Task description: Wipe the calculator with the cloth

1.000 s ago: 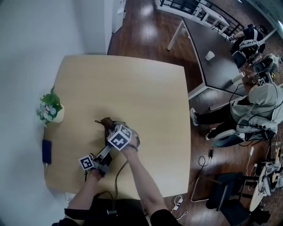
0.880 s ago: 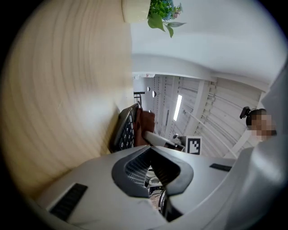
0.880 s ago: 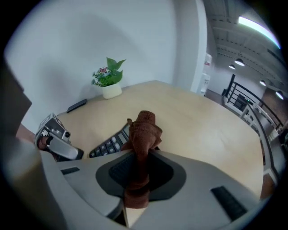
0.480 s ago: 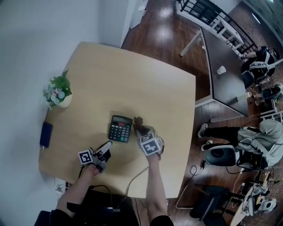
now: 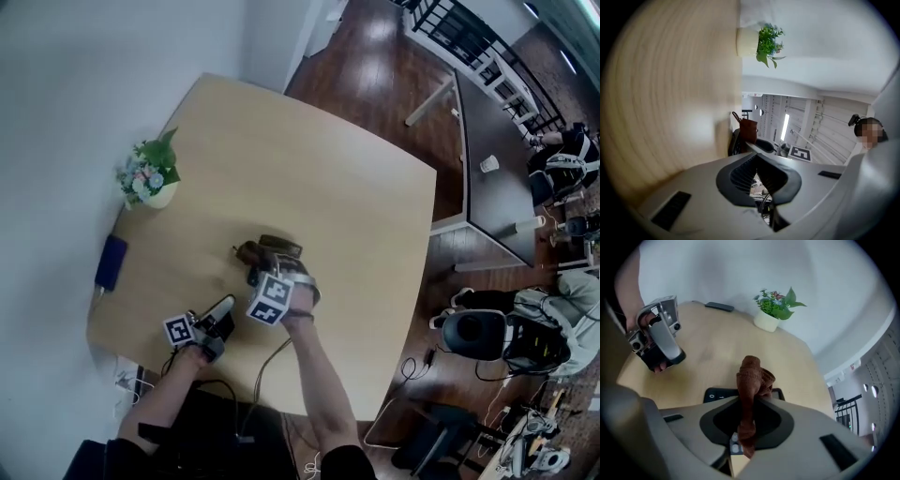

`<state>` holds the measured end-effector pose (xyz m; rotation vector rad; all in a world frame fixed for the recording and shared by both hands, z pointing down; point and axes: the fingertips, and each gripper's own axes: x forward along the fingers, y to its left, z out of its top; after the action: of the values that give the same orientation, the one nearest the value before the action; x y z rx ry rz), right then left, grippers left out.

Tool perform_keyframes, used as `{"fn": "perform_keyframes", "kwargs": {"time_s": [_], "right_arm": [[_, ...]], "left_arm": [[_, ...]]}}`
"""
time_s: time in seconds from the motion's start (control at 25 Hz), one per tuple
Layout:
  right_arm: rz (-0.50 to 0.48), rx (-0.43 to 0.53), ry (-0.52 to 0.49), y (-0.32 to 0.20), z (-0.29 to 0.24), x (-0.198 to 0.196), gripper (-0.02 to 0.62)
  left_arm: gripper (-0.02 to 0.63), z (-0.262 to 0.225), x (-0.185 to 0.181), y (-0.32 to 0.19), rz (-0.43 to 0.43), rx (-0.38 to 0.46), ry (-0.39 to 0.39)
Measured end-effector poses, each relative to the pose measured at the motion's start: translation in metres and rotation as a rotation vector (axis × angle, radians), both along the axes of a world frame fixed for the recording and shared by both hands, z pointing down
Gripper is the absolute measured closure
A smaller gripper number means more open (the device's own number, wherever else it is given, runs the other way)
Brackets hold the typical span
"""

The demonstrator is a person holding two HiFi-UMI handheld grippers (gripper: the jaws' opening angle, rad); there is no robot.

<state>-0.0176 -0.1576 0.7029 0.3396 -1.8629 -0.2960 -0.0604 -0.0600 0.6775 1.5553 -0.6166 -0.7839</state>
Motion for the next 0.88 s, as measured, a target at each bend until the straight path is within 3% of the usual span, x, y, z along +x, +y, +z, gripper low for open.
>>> {"fn": "perform_keyframes", "kwargs": {"time_s": [0.16,0.28,0.4,0.48,0.64,0.76,0.88], "right_arm": [[-0.039,-0.073,0.022,0.053,0.007,0.002,0.529],[-0.065,-0.198,0.031,0.094,0.013,0.011,0.529],[0.003,-0.291,-0.065,0.095,-0.001,0.016,0.529],[0.087,-0.232,-0.127,0.059,-0.022,0.017,0.529],[0.192,0.004,-0.143,-0.033,-0.049,0.017,0.529],[0.161,0.018,-0.078,-0.051,-0.028,0.009,0.529],[0.091,-0.012,-0.011,-0.021,-0.004,0.003,0.529]], "left_arm": [[0.604,0.000,-0.002,0.000,-0.006,-0.005,0.002],[0.604,-0.002,-0.001,0.000,-0.007,-0.002,0.003],[0.604,-0.003,-0.001,-0.001,-0.006,0.001,0.007],[0.604,-0.002,-0.002,-0.001,-0.007,-0.005,0.008],[0.604,-0.001,-0.001,0.000,-0.008,-0.002,0.005],[0.604,-0.002,-0.001,0.000,-0.009,0.001,0.009],[0.604,-0.001,-0.001,0.002,-0.003,-0.003,0.010]]}}
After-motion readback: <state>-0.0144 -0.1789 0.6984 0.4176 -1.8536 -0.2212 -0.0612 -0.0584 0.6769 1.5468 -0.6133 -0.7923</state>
